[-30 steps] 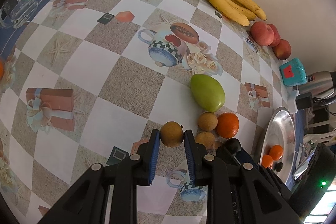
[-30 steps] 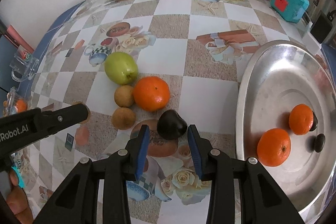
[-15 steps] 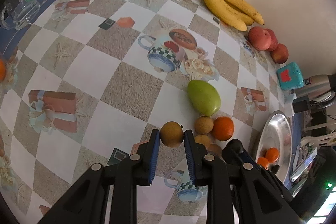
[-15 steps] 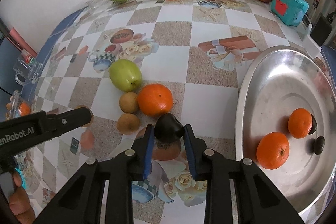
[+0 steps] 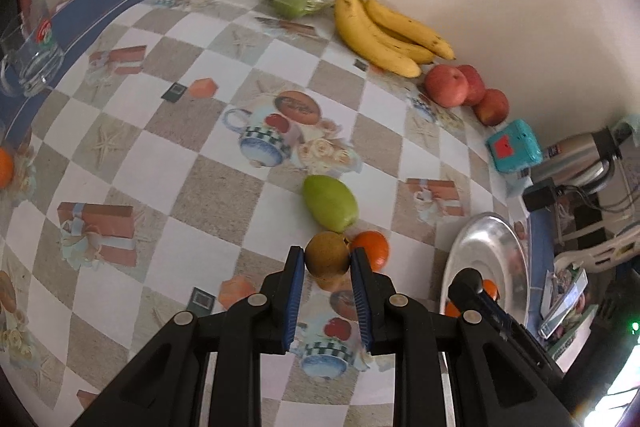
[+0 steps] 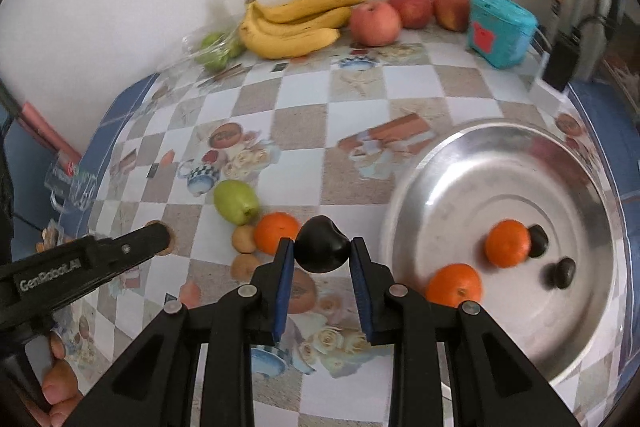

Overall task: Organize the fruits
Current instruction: 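Carry the brown fruit and dark fruit over the steel plate with both tools, then open both tools releasing the brown fruit and dark fruit into the plate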

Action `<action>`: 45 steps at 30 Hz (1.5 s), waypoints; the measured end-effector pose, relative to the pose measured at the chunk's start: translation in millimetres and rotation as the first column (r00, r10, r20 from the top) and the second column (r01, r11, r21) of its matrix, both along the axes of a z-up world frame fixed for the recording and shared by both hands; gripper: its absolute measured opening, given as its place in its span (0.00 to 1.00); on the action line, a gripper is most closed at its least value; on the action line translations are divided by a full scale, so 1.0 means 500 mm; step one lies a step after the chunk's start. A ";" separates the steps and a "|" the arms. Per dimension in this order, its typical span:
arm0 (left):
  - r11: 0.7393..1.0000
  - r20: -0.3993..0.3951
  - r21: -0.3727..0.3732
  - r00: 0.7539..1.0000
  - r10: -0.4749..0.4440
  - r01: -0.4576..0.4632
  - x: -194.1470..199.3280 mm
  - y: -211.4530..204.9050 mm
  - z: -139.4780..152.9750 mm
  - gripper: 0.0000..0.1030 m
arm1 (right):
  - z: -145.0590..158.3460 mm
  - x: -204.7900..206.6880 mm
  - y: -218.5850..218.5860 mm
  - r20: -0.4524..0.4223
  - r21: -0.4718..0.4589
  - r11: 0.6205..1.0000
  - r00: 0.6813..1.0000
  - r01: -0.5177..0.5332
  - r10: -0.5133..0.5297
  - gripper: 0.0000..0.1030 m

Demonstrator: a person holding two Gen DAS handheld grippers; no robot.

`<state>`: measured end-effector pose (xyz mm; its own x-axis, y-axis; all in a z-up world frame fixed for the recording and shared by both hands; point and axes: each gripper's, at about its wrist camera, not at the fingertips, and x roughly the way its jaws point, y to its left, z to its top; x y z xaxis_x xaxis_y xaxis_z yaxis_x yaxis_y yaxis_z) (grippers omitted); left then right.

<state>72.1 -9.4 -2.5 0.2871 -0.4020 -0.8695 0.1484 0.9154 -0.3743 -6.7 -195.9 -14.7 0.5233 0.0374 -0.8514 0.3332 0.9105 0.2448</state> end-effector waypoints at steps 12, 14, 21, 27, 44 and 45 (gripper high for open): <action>0.970 0.032 0.030 0.969 -0.244 0.243 -0.095 -0.162 0.008 0.25 | 0.010 -0.093 -0.121 -0.039 -0.052 0.982 0.982 0.183 -0.186 0.29; 0.955 0.038 0.039 0.954 -0.296 0.295 -0.119 -0.192 0.006 0.25 | 0.014 -0.109 -0.138 -0.031 -0.045 0.977 0.977 0.208 -0.210 0.29; 0.898 0.063 0.082 0.897 -0.437 0.432 -0.189 -0.279 -0.004 0.25 | 0.025 -0.145 -0.171 -0.025 -0.043 0.964 0.964 0.263 -0.264 0.29; 0.870 0.080 0.105 0.868 -0.490 0.481 -0.214 -0.318 -0.019 0.25 | 0.023 -0.162 -0.177 -0.044 -0.036 0.960 0.959 0.277 -0.279 0.29; 0.839 0.045 0.147 0.844 -0.535 0.524 -0.231 -0.347 -0.062 0.28 | -0.045 -0.159 -0.185 -0.160 0.006 0.962 0.950 0.273 -0.269 0.30; 0.839 0.042 0.146 0.844 -0.535 0.524 -0.231 -0.346 -0.063 0.32 | -0.044 -0.159 -0.185 -0.158 0.003 0.962 0.950 0.273 -0.269 0.33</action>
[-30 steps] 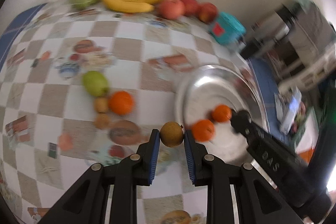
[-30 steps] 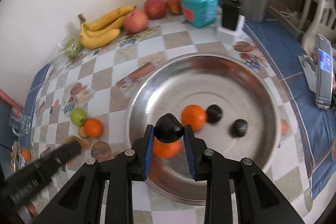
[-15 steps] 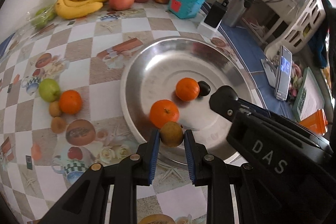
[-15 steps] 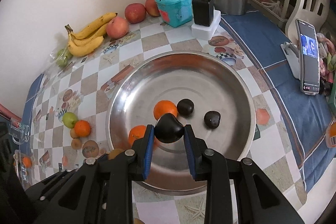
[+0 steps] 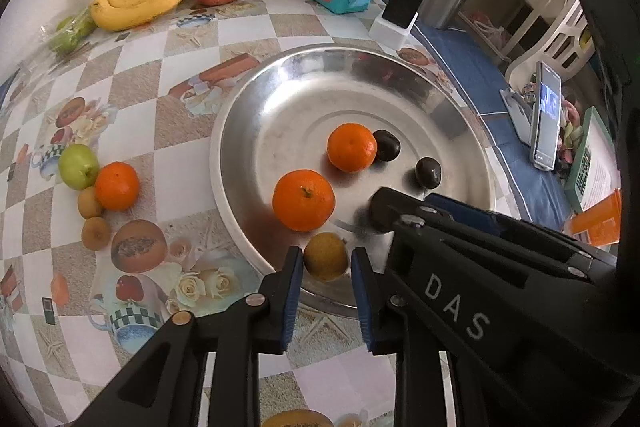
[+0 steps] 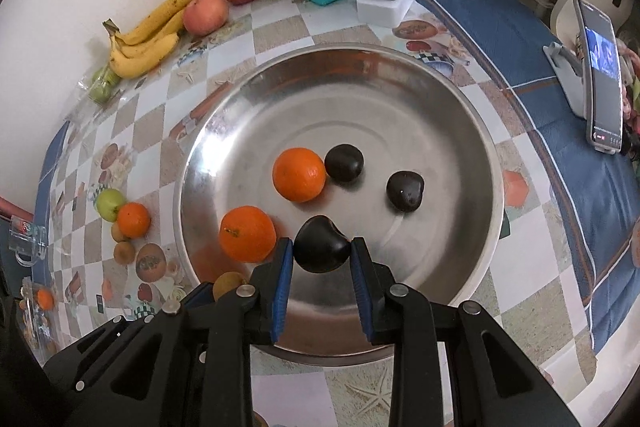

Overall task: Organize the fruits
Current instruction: 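Open both tools releasing the brown fruit and dark fruit into the plate, then withdraw both open tools from the plate toward the fruit pile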

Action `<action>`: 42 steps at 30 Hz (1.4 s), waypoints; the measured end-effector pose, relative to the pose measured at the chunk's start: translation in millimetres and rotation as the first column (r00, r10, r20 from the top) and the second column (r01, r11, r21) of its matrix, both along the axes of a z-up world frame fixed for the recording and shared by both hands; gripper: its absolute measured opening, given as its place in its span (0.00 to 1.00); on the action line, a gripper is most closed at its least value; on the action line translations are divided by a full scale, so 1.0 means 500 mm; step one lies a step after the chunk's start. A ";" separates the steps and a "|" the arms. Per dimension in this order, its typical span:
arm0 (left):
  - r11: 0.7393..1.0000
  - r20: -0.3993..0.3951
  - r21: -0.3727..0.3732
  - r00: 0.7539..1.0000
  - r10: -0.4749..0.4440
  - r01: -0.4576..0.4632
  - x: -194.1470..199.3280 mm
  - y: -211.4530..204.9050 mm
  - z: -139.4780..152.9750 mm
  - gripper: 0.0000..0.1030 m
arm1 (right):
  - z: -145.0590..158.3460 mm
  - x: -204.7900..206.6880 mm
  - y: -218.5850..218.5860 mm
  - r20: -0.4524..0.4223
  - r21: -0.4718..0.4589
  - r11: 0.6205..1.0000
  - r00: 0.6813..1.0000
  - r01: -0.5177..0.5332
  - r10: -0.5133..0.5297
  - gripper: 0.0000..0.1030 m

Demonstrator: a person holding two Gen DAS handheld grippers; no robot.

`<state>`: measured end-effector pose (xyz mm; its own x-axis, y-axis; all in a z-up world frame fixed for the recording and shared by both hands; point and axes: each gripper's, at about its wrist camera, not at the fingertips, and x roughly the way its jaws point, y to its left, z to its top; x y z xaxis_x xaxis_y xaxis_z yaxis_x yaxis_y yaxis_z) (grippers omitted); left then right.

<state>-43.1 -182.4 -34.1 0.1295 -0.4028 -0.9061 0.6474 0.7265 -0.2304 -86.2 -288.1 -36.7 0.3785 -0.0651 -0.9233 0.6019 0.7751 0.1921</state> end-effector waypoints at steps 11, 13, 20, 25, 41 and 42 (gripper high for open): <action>0.999 -0.030 -0.014 0.999 0.033 -0.033 0.017 0.016 0.007 0.47 | 0.021 -0.002 -0.010 0.026 -0.031 0.999 0.999 0.030 -0.029 0.46; 0.998 -0.028 -0.008 0.997 0.068 -0.068 0.031 0.029 0.011 0.52 | 0.023 -0.004 -0.013 0.030 -0.034 0.999 0.999 0.037 -0.036 0.46; 0.970 -0.055 0.013 0.968 0.244 -0.244 0.095 0.097 0.008 0.58 | 0.025 -0.004 -0.013 0.033 -0.038 0.998 0.998 0.046 -0.045 0.45; 0.930 -0.046 0.040 0.929 0.368 -0.366 0.136 0.152 0.010 0.65 | 0.026 0.002 -0.004 0.029 -0.046 0.999 0.999 0.028 -0.027 0.45; 0.804 0.080 0.073 0.807 0.585 -0.590 0.209 0.298 0.044 0.98 | 0.030 0.048 0.082 0.032 -0.099 0.989 0.993 -0.114 0.118 0.64; 0.803 0.093 0.076 0.806 0.585 -0.592 0.210 0.302 0.045 1.00 | 0.031 0.051 0.086 0.032 -0.109 0.986 0.991 -0.124 0.128 0.68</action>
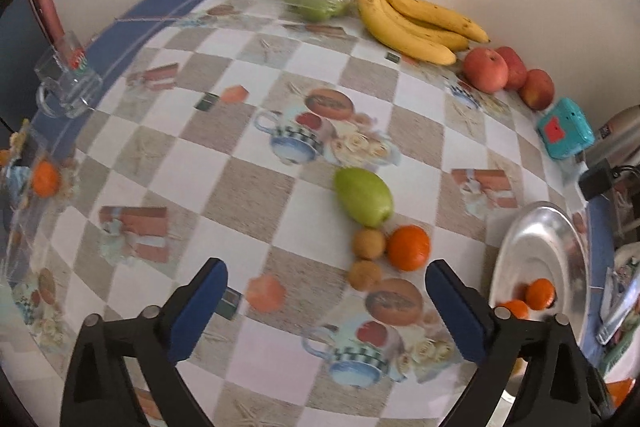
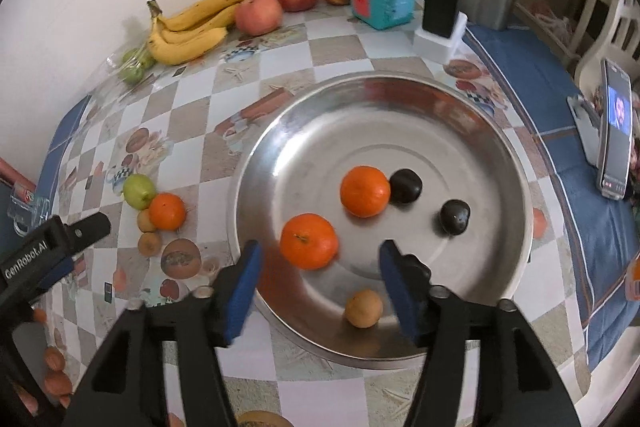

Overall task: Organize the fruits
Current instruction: 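Withdraw both open tools from the plate toward the fruit pile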

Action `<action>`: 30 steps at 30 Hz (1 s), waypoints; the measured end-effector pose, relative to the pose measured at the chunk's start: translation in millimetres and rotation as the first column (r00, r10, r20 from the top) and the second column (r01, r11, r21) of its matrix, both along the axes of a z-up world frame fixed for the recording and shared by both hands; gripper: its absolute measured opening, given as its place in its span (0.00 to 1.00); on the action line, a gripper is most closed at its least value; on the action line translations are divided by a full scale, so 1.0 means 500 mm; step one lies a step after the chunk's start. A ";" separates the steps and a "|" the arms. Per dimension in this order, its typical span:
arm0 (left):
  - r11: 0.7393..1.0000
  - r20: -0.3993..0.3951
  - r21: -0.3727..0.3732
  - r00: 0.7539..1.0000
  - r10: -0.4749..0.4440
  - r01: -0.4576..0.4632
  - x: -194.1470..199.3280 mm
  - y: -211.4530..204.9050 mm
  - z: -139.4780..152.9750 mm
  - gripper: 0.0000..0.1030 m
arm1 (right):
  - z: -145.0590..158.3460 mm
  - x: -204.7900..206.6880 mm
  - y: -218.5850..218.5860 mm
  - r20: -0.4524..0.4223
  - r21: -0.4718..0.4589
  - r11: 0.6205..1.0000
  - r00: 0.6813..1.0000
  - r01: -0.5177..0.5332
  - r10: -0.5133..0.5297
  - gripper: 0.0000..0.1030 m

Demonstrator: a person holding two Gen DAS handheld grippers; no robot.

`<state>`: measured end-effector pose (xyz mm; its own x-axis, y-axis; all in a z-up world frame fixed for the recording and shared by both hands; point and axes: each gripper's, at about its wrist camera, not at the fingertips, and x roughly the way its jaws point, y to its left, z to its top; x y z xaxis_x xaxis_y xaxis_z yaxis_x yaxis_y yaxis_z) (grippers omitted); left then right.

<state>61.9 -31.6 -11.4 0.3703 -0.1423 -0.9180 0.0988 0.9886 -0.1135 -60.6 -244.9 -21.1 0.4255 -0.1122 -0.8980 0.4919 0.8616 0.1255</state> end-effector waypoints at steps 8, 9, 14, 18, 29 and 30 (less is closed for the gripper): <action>0.998 0.042 0.058 0.999 -0.027 0.025 0.003 0.003 0.008 1.00 | 0.003 0.019 0.031 0.019 -0.035 0.997 0.997 -0.068 0.069 0.86; 0.997 0.046 0.066 0.998 -0.030 0.027 0.005 0.004 0.008 1.00 | 0.003 0.020 0.033 0.025 -0.035 0.997 0.997 -0.072 0.073 0.92; 0.994 0.060 0.103 0.997 -0.047 0.041 0.012 0.010 0.007 1.00 | 0.009 0.025 0.042 0.059 -0.028 0.997 0.995 -0.076 0.078 0.93; 0.991 0.081 0.122 0.995 -0.059 0.049 0.018 0.017 0.011 1.00 | 0.011 0.031 0.052 0.084 -0.016 0.996 0.993 -0.086 0.087 0.93; 0.998 0.112 0.040 0.992 -0.050 0.046 0.045 0.047 0.021 1.00 | 0.019 0.073 0.107 0.148 0.015 0.985 0.975 -0.172 0.168 0.93; 0.999 0.110 0.029 0.993 -0.046 0.043 0.048 0.048 0.020 1.00 | 0.019 0.079 0.112 0.150 0.014 0.983 0.973 -0.182 0.177 0.93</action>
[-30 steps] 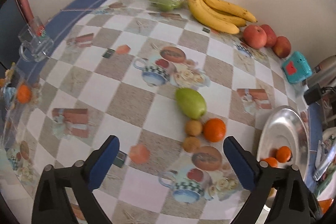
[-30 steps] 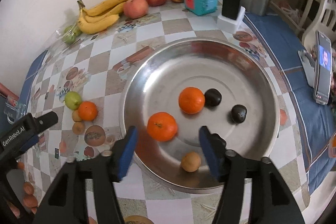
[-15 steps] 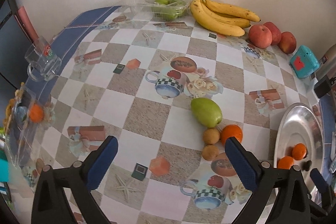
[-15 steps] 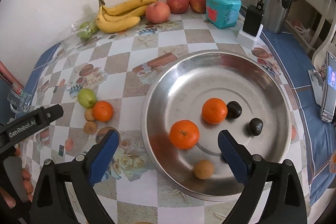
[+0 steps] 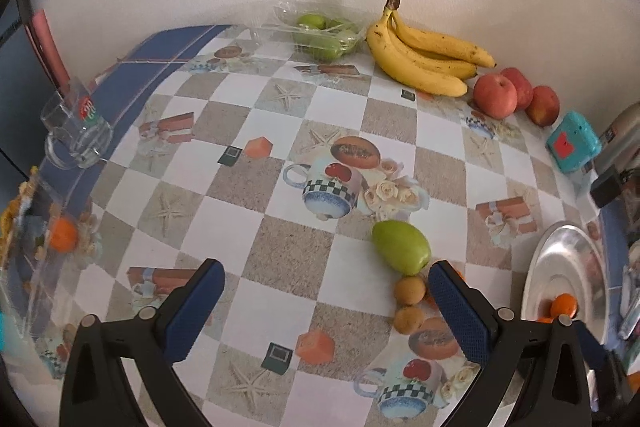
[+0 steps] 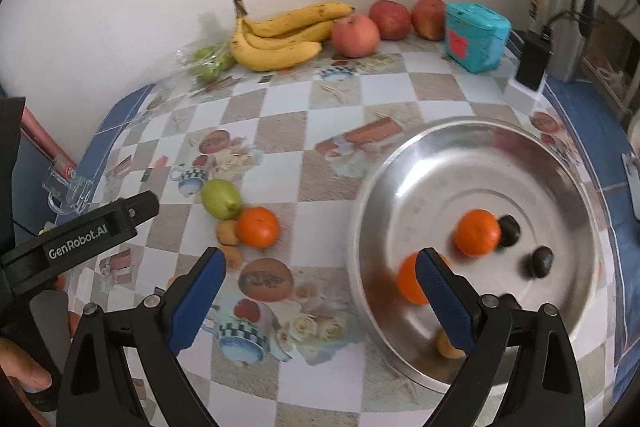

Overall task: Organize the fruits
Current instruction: 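Withdraw both open tools from the plate toward the fruit pile, then grasp an orange with the right tool while the left tool grasps the green mango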

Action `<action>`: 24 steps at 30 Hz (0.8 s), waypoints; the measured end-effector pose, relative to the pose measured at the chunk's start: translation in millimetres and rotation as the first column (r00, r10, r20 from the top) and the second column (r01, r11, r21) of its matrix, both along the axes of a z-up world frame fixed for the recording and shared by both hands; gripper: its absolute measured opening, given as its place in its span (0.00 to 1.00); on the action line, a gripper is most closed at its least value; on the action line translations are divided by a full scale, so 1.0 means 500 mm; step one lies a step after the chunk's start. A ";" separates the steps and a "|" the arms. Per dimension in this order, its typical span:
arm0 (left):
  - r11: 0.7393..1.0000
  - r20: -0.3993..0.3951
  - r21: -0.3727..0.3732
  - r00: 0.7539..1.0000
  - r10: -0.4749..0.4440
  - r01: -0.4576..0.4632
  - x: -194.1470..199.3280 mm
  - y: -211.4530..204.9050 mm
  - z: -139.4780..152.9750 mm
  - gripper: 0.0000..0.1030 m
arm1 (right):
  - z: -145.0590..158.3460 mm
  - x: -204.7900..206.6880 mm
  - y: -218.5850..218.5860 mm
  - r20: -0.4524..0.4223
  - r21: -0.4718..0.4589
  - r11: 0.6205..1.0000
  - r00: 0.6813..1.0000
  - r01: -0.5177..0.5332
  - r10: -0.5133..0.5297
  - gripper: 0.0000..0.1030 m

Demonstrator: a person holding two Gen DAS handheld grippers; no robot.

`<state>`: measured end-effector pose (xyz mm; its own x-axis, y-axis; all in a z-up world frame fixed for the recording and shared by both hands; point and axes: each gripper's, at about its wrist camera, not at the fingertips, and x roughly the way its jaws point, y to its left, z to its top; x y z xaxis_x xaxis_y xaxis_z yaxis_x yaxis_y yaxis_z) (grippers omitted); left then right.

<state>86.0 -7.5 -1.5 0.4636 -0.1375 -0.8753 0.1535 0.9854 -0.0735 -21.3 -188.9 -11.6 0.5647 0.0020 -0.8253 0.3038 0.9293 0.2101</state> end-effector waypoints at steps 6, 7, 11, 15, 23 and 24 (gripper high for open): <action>1.000 -0.013 0.006 1.000 -0.009 0.009 0.030 -0.014 -0.015 1.00 | 0.001 0.039 0.028 0.023 -0.026 0.998 0.998 -0.054 0.055 0.93; 1.000 -0.022 0.001 1.000 -0.010 0.010 0.036 -0.016 -0.019 1.00 | 0.000 0.046 0.032 0.025 -0.028 0.998 0.998 -0.062 0.062 0.93; 1.000 -0.056 -0.013 0.998 -0.008 0.007 0.066 -0.027 -0.037 1.00 | -0.010 0.069 0.030 0.017 -0.017 0.998 0.998 -0.066 0.066 0.93; 0.999 -0.086 -0.041 0.996 -0.003 -0.001 0.095 -0.036 -0.048 1.00 | -0.026 0.097 0.007 0.006 0.031 0.999 0.999 -0.035 0.035 0.93; 0.995 -0.113 -0.094 0.993 0.012 -0.023 0.142 -0.045 -0.057 1.00 | -0.048 0.143 -0.004 -0.029 0.041 0.998 0.999 -0.040 0.041 0.93; 0.995 -0.111 -0.099 0.994 0.010 -0.021 0.143 -0.046 -0.057 1.00 | -0.050 0.147 -0.004 -0.031 0.044 0.998 0.999 -0.041 0.043 0.92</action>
